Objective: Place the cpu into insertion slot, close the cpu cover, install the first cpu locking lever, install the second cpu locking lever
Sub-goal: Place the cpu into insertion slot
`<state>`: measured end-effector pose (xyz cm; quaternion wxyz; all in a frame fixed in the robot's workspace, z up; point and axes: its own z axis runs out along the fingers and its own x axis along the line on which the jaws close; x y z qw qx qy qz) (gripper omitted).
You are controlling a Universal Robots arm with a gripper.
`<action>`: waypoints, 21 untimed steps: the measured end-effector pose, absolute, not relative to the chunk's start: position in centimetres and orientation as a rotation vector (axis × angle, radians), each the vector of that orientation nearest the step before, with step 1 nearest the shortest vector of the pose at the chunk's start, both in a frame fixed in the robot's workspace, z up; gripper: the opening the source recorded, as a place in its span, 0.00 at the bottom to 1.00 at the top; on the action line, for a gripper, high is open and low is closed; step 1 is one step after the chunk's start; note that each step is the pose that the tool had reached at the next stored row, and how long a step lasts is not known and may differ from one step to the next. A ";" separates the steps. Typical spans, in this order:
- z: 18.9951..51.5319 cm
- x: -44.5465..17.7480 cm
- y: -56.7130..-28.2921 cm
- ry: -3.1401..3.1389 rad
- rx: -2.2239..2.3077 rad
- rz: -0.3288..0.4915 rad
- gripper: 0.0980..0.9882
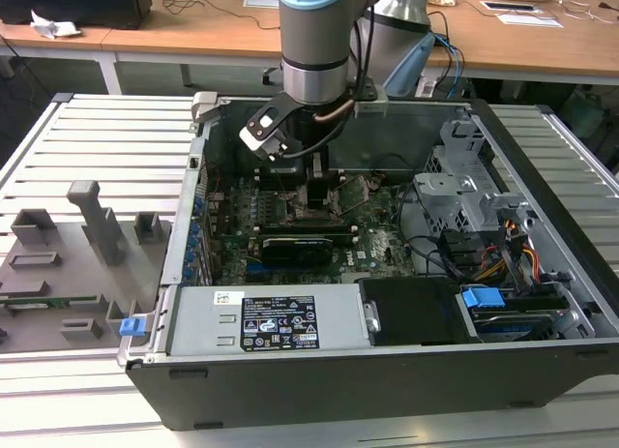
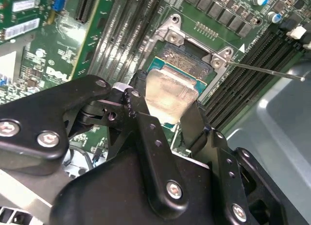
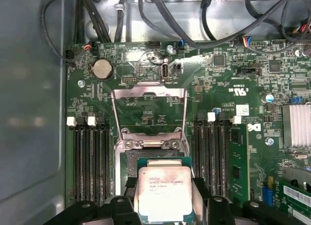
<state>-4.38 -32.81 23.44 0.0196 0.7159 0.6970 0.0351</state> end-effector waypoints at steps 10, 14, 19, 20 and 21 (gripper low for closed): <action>23.0 -4.4 -32.0 2.163 2.222 0.109 0.48; 22.0 -4.4 -31.8 2.164 2.221 0.109 0.48; 21.5 -4.5 -31.8 2.169 2.216 0.109 0.48; 21.5 -4.5 -31.8 2.169 2.216 0.109 0.48; 21.4 -4.5 -31.8 2.169 2.216 0.109 0.48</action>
